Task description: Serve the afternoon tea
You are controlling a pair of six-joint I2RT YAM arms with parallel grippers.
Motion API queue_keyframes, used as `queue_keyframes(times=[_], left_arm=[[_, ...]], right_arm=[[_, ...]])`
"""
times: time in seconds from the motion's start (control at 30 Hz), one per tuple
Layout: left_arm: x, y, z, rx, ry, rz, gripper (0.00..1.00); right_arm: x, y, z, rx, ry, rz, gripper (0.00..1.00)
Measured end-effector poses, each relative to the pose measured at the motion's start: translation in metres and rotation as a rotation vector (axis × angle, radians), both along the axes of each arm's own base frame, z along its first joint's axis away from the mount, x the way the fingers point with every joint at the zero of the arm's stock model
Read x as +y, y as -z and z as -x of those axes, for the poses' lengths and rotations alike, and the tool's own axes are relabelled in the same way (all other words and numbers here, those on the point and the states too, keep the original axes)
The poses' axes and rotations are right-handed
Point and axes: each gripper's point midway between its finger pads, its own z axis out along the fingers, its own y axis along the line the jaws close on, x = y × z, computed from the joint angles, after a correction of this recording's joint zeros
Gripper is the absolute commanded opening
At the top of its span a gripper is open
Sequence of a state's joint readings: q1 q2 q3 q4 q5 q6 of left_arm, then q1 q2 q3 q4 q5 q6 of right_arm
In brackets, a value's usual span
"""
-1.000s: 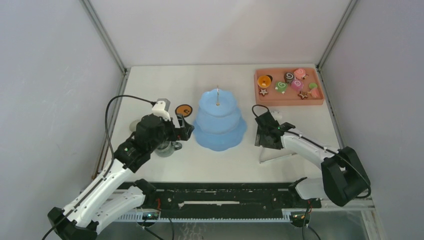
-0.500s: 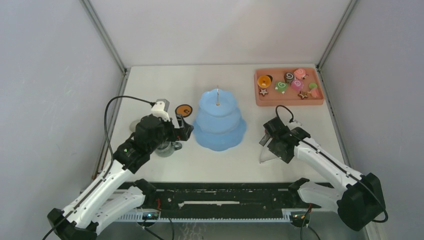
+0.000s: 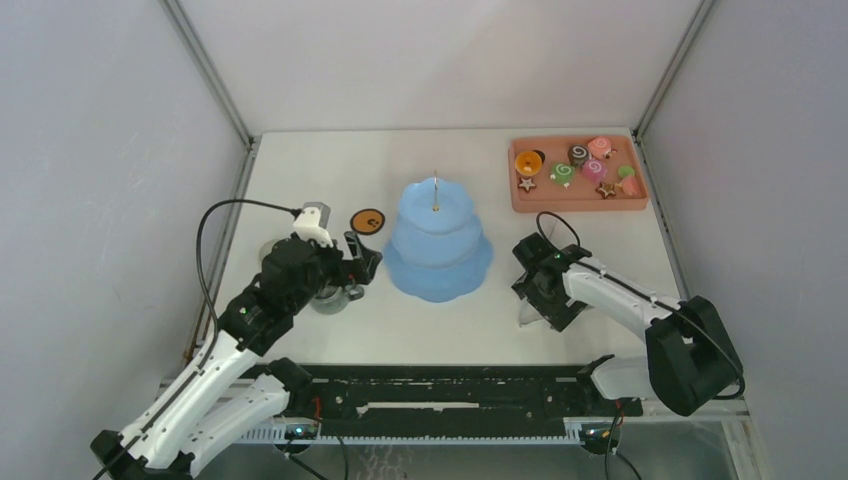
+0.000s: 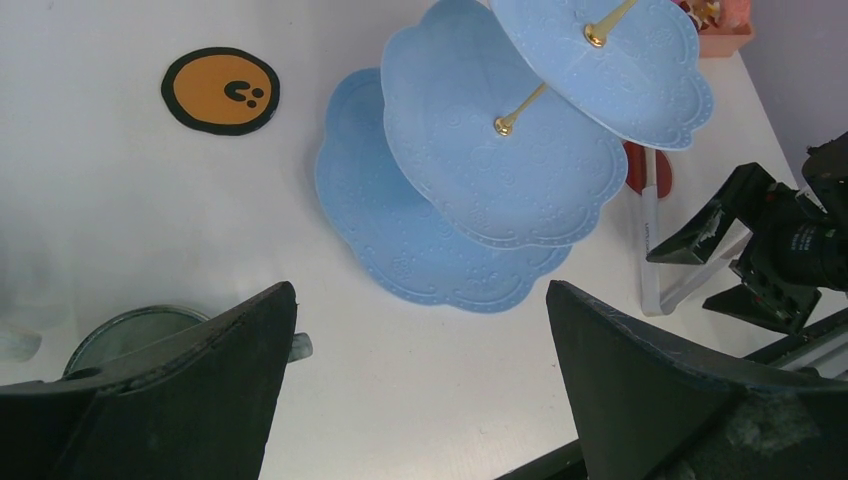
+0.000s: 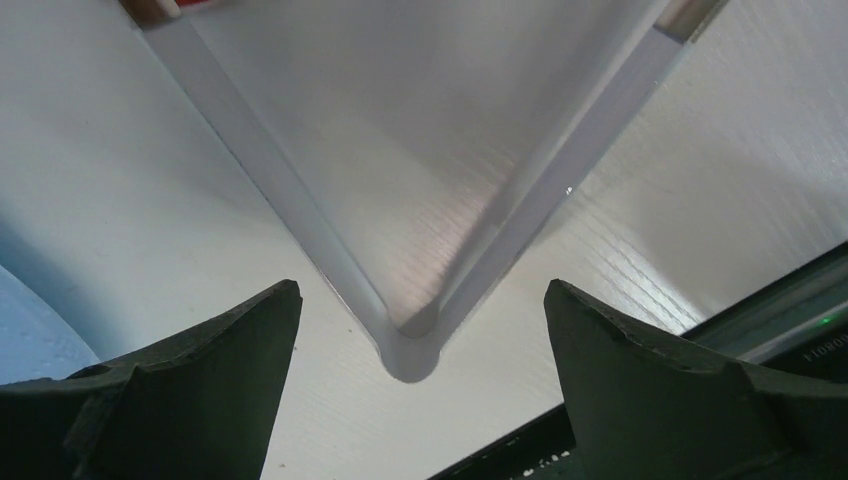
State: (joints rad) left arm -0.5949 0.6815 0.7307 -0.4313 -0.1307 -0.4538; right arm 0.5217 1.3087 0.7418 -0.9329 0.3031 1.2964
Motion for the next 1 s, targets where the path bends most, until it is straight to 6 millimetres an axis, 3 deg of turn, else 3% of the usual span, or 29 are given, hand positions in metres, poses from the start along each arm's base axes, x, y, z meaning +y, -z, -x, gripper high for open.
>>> queue_keyframes(times=[0.17, 0.27, 0.73, 1.0], left_arm=[[0.001, 0.001, 0.001, -0.001, -0.001, 0.0, 1.0], [0.001, 0.003, 0.001, 0.004, -0.001, -0.003, 1.0], [0.001, 0.004, 0.002, 0.006, -0.001, -0.005, 1.0], [0.001, 0.005, 0.001, 0.01, -0.001, -0.009, 1.0]], right_arm=[[-0.005, 0.011, -0.01, 0.012, 0.029, 0.009, 0.99], [-0.006, 0.021, -0.014, 0.032, 0.028, 0.018, 0.93], [-0.003, 0.022, -0.021, -0.028, -0.038, 0.03, 0.29], [-0.012, 0.015, -0.019, -0.051, -0.129, 0.065, 0.27]])
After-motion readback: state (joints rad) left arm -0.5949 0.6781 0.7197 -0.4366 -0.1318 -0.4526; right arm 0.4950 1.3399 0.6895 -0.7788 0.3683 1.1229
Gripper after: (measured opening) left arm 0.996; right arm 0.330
